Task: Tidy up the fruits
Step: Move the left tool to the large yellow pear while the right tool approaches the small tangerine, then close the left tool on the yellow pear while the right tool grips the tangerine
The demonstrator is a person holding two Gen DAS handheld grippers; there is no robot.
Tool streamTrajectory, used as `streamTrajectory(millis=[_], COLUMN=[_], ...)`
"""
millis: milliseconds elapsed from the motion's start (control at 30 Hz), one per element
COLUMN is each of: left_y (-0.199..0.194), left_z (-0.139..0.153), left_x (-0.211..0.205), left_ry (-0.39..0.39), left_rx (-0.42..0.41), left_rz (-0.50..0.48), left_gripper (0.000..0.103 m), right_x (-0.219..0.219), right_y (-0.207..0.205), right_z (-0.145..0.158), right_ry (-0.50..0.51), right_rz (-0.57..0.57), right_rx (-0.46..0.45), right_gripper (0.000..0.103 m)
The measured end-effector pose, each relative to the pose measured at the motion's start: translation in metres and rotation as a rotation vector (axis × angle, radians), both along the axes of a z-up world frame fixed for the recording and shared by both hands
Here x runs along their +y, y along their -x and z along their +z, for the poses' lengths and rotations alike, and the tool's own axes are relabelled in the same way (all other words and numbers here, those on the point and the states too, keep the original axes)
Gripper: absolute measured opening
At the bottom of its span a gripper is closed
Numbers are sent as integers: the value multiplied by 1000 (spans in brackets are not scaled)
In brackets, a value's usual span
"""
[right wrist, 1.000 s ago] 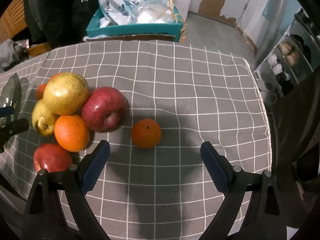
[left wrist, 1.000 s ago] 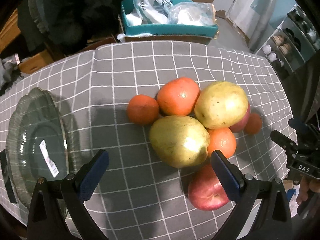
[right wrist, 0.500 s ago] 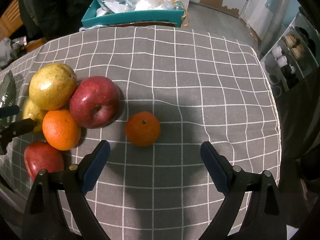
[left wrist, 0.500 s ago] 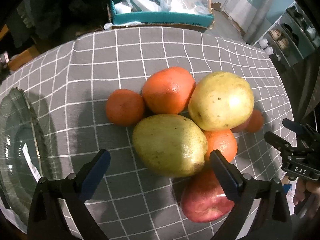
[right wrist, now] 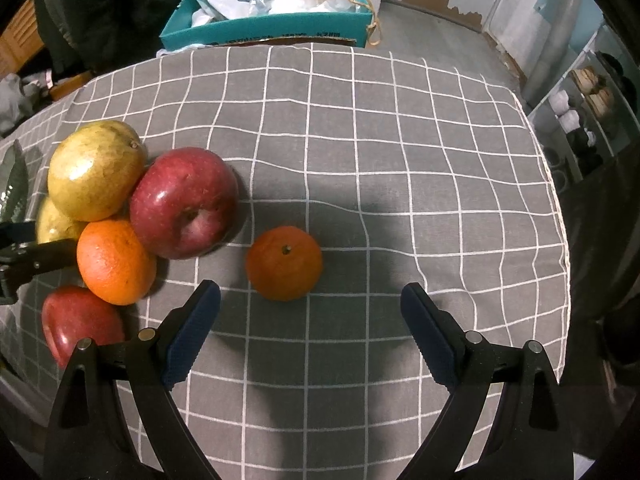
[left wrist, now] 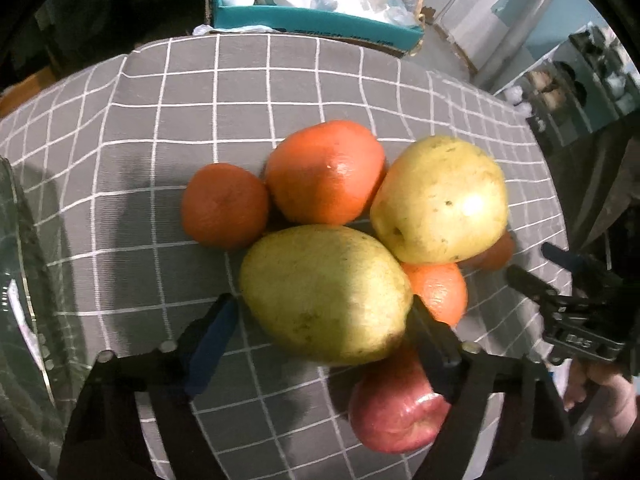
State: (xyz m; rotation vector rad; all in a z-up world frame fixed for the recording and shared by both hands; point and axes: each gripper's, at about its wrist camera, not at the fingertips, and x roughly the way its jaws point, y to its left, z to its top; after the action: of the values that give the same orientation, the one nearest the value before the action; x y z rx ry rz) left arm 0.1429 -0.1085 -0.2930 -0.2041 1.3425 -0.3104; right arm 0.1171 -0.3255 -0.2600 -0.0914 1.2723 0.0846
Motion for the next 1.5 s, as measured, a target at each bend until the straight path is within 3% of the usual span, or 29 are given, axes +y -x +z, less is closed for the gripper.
streamTrajectory(millis=[200,533,633,967,1200,1500], left_y=[4,12,15,18,12,5], left_z=[0,13,16,20,7,-8], left_x=[5,-6,-6,-4,-2,1], left_ry=[-8,-74,-82,-78,-11,54], left_rx=[-18,-78,-91,-103,-43,-5], left_rz=[-12,-50,-58,-63,-35,-30], left_gripper=[80,73,70,66,75,82], right_x=[0,16,22,30,26,16], right_y=[-12,-21,-24,-8,7,9], right_z=[-20,-44,-44,-38,-21,-23], right_ry=[-54,-50,-39,-24,-43,-55], right_rz=[-6,20,26,26,17,14], right_rx=[41,57,49,36,24,32], right_gripper=[80,64,49,46,46,46])
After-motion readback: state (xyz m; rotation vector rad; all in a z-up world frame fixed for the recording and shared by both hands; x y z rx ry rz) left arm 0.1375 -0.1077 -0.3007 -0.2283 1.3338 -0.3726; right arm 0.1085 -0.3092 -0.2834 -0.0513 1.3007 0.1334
